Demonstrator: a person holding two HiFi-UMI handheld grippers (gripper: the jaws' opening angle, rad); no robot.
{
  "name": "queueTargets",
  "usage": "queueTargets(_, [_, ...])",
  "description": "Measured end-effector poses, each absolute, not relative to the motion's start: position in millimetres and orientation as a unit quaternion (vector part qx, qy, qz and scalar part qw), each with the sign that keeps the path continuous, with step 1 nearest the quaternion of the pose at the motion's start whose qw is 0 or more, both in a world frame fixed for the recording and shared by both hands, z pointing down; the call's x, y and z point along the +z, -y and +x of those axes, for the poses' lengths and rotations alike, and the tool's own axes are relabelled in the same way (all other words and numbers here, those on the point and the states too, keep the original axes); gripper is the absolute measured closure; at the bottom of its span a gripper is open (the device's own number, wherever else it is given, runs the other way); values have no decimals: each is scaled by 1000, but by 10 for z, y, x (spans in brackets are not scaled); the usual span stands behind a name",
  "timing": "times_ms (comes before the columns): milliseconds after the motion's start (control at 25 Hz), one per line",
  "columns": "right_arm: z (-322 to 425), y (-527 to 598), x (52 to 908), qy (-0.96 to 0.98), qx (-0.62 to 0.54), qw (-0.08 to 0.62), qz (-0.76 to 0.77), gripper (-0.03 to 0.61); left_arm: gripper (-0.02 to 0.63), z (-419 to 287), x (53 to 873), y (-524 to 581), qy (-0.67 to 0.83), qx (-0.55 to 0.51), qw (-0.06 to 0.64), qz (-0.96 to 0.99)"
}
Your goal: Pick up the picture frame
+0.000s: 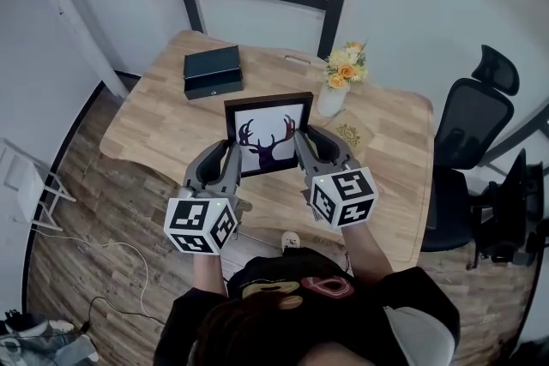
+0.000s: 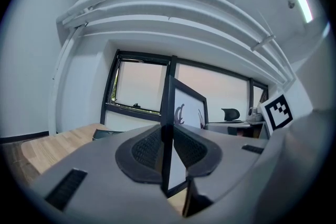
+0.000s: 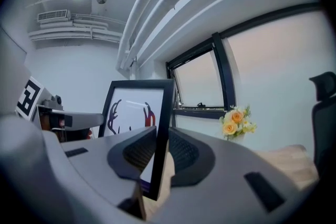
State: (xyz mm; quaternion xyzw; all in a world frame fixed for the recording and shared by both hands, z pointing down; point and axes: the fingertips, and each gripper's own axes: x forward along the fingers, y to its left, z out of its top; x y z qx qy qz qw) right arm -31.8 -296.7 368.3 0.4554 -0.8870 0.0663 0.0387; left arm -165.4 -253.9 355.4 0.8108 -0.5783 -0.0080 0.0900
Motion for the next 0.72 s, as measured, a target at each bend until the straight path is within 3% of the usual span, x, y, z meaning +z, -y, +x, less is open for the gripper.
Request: queueTargets(720, [-508,2964,2971,897,-13,-12,442,503,532,-1854,2995,2536,593,-55,37,803])
